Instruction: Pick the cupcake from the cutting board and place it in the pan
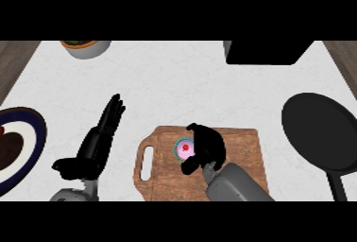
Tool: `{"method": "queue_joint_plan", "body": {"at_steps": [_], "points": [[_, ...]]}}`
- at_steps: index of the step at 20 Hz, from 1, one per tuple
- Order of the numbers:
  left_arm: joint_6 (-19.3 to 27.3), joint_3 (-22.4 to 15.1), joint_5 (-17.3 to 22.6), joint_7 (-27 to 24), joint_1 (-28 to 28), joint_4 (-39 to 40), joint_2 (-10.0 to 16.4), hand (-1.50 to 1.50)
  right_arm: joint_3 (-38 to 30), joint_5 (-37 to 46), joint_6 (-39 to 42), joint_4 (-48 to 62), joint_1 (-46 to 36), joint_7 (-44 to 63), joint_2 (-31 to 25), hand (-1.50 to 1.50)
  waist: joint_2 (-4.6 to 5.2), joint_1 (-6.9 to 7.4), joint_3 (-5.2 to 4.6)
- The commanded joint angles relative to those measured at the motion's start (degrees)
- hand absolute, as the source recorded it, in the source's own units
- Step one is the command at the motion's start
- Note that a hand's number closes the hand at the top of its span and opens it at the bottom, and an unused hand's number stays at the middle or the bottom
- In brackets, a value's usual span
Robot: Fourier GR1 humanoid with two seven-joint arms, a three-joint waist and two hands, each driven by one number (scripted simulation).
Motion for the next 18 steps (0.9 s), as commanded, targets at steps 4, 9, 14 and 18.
{"method": "queue_joint_plan", "body": {"at_steps": [4, 9, 14, 18], "points": [[-2.62, 1.41, 0.09, 0.34, 3.19, -3.29, 1.44, 0.00, 6.41, -0.71, -1.65, 3.86, -2.79, 1.23, 0.27, 1.50, 0.09, 0.23, 0.06], [-0.93, 1.71, -1.91, 1.26, -1.15, 1.33, -2.18, 0.00, 2.44, 4.15, -1.61, 6.29, -2.86, -3.47, 0.04, 1.50, 0.08, -0.26, 0.06], [-2.19, 2.64, -1.54, -1.30, 1.89, 0.02, -1.10, 0.00, 5.93, 12.65, -6.86, -1.52, 1.50, 1.67, -2.13, 1.50, -0.05, -0.46, 0.04], [-0.92, 1.71, -2.45, 0.10, -0.39, 0.58, -3.08, 0.00, -0.79, 15.35, -10.31, 1.99, -2.75, 3.52, -2.87, 1.50, 0.05, -0.39, 0.05]]}}
